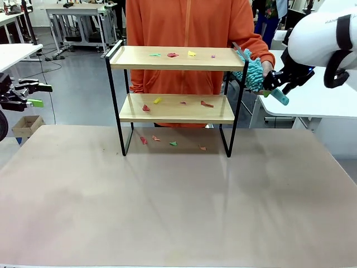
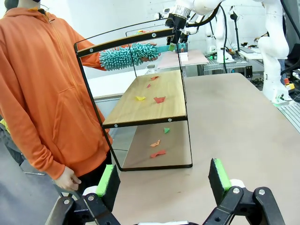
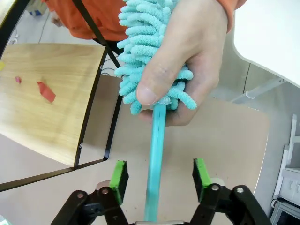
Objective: Clean the shelf.
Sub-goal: Pick up the Duster handed by the human.
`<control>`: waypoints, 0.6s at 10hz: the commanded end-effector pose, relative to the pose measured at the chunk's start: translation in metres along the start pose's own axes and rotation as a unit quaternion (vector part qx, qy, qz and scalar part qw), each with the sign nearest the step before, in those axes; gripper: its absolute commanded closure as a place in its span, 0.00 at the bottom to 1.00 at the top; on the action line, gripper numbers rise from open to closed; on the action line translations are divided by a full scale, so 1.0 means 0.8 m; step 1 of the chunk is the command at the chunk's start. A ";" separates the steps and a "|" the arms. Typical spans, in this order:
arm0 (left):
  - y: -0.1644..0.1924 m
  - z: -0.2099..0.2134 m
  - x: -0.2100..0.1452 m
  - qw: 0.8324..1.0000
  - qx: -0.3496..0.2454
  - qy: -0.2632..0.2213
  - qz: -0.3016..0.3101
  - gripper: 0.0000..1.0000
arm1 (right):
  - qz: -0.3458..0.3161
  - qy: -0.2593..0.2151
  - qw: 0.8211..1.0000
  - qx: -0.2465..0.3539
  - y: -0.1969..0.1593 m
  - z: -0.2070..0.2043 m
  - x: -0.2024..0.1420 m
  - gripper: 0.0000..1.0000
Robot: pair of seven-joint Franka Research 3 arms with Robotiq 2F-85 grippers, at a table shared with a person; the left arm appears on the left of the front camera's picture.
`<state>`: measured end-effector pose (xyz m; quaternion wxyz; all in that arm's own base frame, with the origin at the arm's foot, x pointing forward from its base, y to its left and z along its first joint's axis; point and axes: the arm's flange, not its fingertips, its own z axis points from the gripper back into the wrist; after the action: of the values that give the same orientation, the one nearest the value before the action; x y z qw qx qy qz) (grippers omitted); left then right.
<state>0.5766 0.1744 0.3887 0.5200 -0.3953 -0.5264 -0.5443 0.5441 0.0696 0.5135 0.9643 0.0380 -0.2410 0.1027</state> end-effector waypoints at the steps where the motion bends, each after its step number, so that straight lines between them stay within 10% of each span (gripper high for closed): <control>1: -0.002 0.001 0.004 1.000 0.000 -0.002 -0.002 0.00 | 0.010 -0.008 1.000 0.003 -0.004 0.013 0.000 0.66; 2: -0.002 0.001 0.004 1.000 0.000 -0.002 -0.002 0.00 | 0.010 -0.009 1.000 0.001 -0.004 0.011 0.002 1.00; 6: -0.002 0.001 0.004 1.000 0.000 -0.002 -0.002 0.00 | -0.001 -0.006 1.000 -0.018 -0.001 0.009 0.004 1.00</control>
<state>0.5766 0.1744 0.3887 0.5200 -0.3953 -0.5264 -0.5443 0.5421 0.0685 0.5197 0.9630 0.0305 -0.2462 0.1057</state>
